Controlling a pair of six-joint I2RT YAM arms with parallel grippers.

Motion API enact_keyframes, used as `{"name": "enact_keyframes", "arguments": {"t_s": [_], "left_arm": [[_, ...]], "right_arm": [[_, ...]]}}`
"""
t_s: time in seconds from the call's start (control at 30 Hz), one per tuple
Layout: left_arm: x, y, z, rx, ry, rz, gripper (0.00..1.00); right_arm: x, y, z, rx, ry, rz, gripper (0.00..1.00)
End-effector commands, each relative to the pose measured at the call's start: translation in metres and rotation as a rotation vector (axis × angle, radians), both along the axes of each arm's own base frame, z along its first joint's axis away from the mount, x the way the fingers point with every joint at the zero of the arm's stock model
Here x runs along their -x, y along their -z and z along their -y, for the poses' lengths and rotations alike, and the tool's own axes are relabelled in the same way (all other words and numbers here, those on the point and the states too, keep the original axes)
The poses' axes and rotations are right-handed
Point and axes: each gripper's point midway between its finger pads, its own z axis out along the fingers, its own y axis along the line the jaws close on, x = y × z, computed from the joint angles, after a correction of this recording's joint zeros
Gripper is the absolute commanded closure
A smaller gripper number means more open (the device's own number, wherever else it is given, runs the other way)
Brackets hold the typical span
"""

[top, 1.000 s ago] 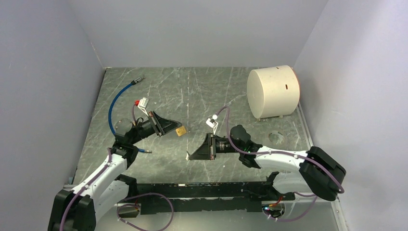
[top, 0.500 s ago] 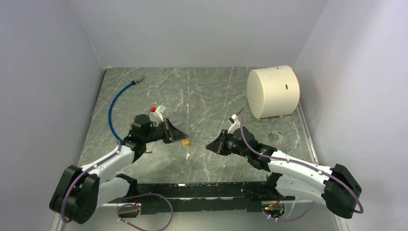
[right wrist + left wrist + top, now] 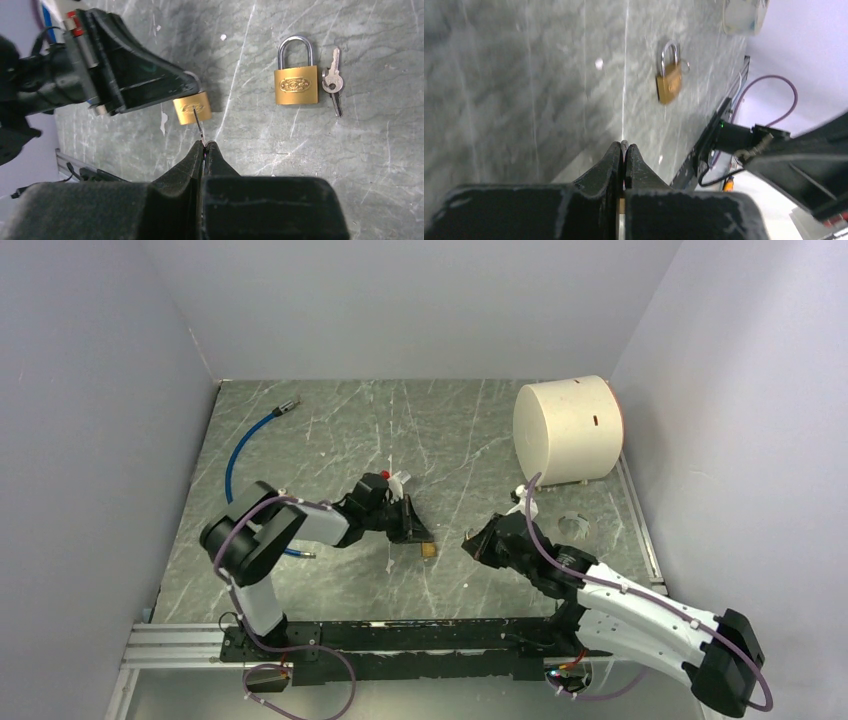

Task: Lock with the key
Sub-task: Place the lock at the center of the board.

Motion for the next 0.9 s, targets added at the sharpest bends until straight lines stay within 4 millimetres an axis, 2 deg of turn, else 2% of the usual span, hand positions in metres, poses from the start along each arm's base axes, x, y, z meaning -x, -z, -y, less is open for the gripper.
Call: {"name": "enact_keyframes", "arguments": {"t_s": [0.0, 0.13, 0.23, 0.37, 0.57, 0.63, 0.8, 0.87], "left_arm": [[-0.030, -0.010, 0.021, 0.063, -0.065, 0.067, 0.97], [-0.029, 0.003, 0.023, 0.051, -0.058, 0.029, 0.98], [-0.026, 0.011, 0.027, 0.042, -0.044, -0.001, 0.95], [-0.018, 0.015, 0.035, 0.029, -0.017, -0.014, 0.85], [-0.013, 0.027, 0.029, -0.039, -0.040, -0.031, 0.64], [-0.014, 0.025, 0.025, -0.060, -0.047, -0.023, 0.55], [-0.018, 0.026, 0.013, -0.194, -0.057, -0.024, 0.42], [-0.021, 0.026, 0.008, -0.242, -0.071, -0.015, 0.34]], "right_arm": [[-0.008, -0.013, 0.011, 0.029, 0.032, 0.044, 1.00], [-0.005, 0.001, 0.013, 0.054, 0.022, -0.001, 1.00], [-0.004, 0.011, 0.003, 0.017, -0.020, -0.032, 1.00], [-0.004, 0.023, -0.013, -0.012, -0.071, -0.082, 1.00], [-0.006, 0.032, -0.019, -0.046, -0.085, -0.136, 1.00], [-0.006, 0.032, -0.020, -0.064, -0.100, -0.134, 1.00], [-0.009, 0.033, -0.017, -0.046, -0.102, -0.140, 1.00], [-0.009, 0.036, -0.016, -0.023, -0.104, -0.153, 1.00]]}}
